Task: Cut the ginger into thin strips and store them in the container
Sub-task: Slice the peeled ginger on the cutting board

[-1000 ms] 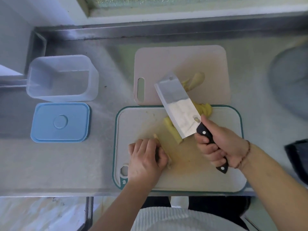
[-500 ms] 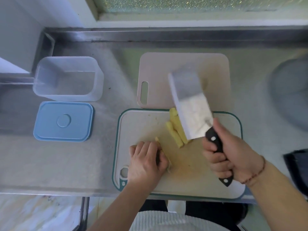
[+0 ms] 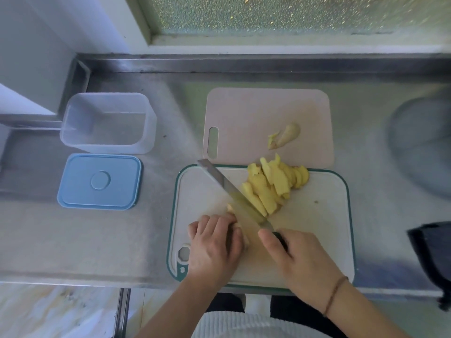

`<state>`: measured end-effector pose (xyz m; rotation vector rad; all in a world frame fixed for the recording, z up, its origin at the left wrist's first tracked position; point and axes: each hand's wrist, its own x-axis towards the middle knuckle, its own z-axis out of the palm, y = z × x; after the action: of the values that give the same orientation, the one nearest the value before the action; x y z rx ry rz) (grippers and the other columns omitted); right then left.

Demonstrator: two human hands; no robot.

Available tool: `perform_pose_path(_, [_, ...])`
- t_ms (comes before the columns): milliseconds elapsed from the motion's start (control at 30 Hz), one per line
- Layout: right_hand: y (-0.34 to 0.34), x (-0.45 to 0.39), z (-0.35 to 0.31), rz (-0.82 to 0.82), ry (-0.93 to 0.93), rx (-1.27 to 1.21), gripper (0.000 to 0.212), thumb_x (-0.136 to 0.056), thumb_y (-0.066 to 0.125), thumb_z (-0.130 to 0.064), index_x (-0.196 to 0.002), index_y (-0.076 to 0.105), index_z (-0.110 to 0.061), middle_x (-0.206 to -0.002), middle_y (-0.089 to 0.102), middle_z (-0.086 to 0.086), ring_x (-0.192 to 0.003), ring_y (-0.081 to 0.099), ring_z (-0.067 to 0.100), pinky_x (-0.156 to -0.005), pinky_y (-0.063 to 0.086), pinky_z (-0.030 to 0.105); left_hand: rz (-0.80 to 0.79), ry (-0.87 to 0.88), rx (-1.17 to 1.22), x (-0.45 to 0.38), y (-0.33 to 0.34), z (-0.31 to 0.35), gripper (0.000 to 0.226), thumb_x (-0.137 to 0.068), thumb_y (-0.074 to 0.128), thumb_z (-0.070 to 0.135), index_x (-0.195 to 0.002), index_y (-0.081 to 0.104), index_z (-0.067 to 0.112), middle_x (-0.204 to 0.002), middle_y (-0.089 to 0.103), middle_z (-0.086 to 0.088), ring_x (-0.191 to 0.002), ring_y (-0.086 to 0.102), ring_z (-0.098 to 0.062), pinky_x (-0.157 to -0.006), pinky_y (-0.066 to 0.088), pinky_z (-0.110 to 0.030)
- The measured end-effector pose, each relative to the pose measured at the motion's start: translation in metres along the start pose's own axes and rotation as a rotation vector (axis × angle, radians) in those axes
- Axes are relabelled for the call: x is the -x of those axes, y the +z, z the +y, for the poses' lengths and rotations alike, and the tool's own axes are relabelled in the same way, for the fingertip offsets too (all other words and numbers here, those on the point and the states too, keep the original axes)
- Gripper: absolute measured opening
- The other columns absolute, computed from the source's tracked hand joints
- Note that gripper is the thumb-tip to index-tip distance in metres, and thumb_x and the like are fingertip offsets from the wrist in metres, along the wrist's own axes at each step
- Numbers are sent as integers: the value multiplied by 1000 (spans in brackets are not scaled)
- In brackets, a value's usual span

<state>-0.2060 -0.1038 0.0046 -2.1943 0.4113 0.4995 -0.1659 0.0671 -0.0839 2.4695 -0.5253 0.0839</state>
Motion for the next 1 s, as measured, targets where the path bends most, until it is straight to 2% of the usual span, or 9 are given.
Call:
perform_pose_path(67, [1, 8, 0, -25, 79, -207, 69, -80, 25, -80, -53, 36, -18, -44, 38, -3, -43, 37, 7, -47, 31, 23, -12, 5, -11, 0, -1, 0, 21, -95, 52, 28, -90, 67, 14, -83, 63, 5, -75, 55, -19, -76, 36, -36])
perform_pose_path(133, [5, 17, 3, -78, 167, -309, 71, -72, 24, -85, -55, 34, -16, -43, 32, -5, -40, 32, 6, -44, 27, 20, -25, 6, -26, 1, 0, 1, 21, -96, 51, 28, -91, 66, 13, -84, 62, 4, -76, 55, -20, -76, 36, -37])
perform_pose_path(233, [13, 28, 4, -138, 192, -307, 71, -74, 24, -84, -56, 32, -16, -43, 30, -6, -40, 29, 6, -46, 26, 20, -42, -1, -55, 2, 1, 1, 23, -97, 49, 28, -92, 65, 13, -84, 61, 2, -77, 54, -22, -76, 37, -39])
perform_pose_path(333, [18, 34, 0, -164, 217, -314, 65, -79, 26, -75, -54, 35, -16, -40, 35, -7, -40, 33, 5, -50, 28, 24, -52, -9, -74, 2, 2, 1, 24, -98, 47, 27, -90, 64, 12, -83, 59, 1, -76, 51, -23, -74, 36, -39])
perform_pose_path(467, [22, 39, -7, -148, 203, -248, 61, -79, 26, -69, -53, 40, -16, -45, 45, -3, -46, 42, 6, -57, 41, 33, -30, -14, -99, 1, 2, 1, 26, -98, 43, 24, -82, 59, 12, -77, 52, 1, -72, 44, -22, -70, 31, -37])
perform_pose_path(633, [20, 43, -7, -112, 194, -207, 68, -81, 21, -76, -56, 40, -15, -48, 45, -1, -47, 41, 8, -55, 40, 28, -2, -6, -133, 0, 4, 1, 24, -95, 45, 24, -74, 51, 13, -71, 45, 2, -69, 39, -21, -69, 26, -35])
perform_pose_path(833, [27, 42, -3, -77, 180, -213, 81, -65, 14, -93, -53, 40, -18, -46, 47, -3, -46, 44, 8, -51, 37, 22, -15, 1, -151, 0, 5, 0, 18, -90, 48, 22, -73, 49, 14, -72, 42, 4, -70, 37, -20, -70, 25, -34])
perform_pose_path(1000, [27, 42, -5, -68, 186, -220, 74, -71, 19, -85, -53, 39, -16, -48, 47, -1, -46, 43, 8, -51, 38, 24, -1, 11, -180, -1, 6, 2, 22, -91, 50, 25, -71, 49, 14, -71, 42, 3, -69, 38, -20, -68, 28, -36])
